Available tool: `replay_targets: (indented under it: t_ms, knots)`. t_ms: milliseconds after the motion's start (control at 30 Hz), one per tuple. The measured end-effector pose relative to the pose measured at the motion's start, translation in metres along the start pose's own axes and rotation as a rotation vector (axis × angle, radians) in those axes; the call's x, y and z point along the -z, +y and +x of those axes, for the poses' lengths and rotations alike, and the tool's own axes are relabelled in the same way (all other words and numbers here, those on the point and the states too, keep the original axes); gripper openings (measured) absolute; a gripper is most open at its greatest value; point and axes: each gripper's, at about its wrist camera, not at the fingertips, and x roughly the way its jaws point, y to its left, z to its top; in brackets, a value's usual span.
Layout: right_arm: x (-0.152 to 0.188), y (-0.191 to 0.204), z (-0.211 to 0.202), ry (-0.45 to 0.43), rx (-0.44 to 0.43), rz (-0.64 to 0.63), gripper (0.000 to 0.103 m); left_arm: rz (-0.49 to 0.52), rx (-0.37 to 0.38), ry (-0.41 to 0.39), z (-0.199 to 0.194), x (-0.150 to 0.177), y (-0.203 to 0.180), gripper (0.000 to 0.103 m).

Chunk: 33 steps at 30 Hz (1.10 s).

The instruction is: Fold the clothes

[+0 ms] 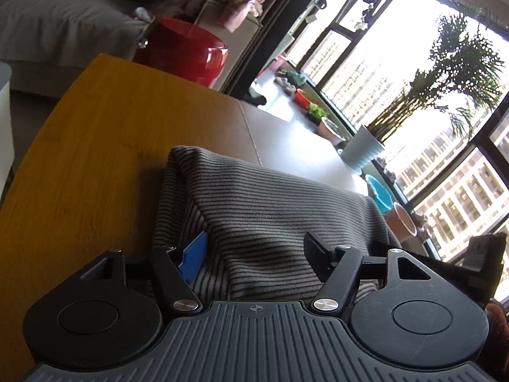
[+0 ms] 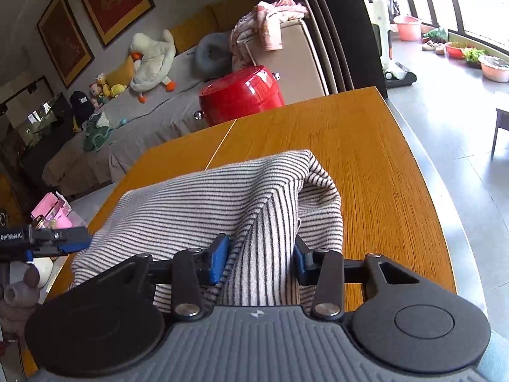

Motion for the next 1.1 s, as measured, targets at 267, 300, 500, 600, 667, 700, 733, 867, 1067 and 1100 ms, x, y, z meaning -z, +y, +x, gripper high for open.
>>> replay_targets:
  t_ms: [267,300,500,600,667,700,733,867,1067,1100]
  knots:
    - [-0.002,-0.003,-0.001,0.031,-0.018,0.068,0.054,-0.073,0.056,0.065,-0.011,0.011,0.018,0.081]
    - [-0.003,-0.003,0.0,0.03,-0.021,0.067,0.056,-0.073,0.05,0.068,-0.006,0.01,0.018,0.081]
    - [-0.003,0.0,0.005,0.02,-0.032,0.045,0.061,-0.043,0.028,0.056,0.013,0.0,0.013,0.086]
    - [0.001,-0.001,0.003,0.002,-0.038,0.054,0.061,0.018,-0.001,0.05,0.009,0.005,0.004,0.087]
    - [0.003,0.0,0.002,-0.008,-0.033,0.053,0.061,0.056,-0.026,0.042,0.002,0.011,-0.001,0.088]
    - [0.004,0.001,0.002,-0.011,-0.03,0.046,0.061,0.073,-0.041,0.037,-0.002,0.014,-0.004,0.09]
    - [0.004,0.003,0.002,-0.013,-0.027,0.032,0.061,0.08,-0.054,0.032,-0.006,0.015,-0.005,0.094]
    - [0.005,0.0,0.002,-0.021,-0.043,0.035,0.062,0.079,-0.062,0.021,-0.016,0.02,-0.002,0.094]
    - [0.008,-0.003,0.001,-0.037,-0.056,0.048,0.062,0.05,-0.047,0.032,0.002,0.014,0.005,0.095]
    - [0.008,-0.002,0.001,-0.038,-0.054,0.042,0.062,0.053,-0.039,0.026,0.003,0.011,0.004,0.095]
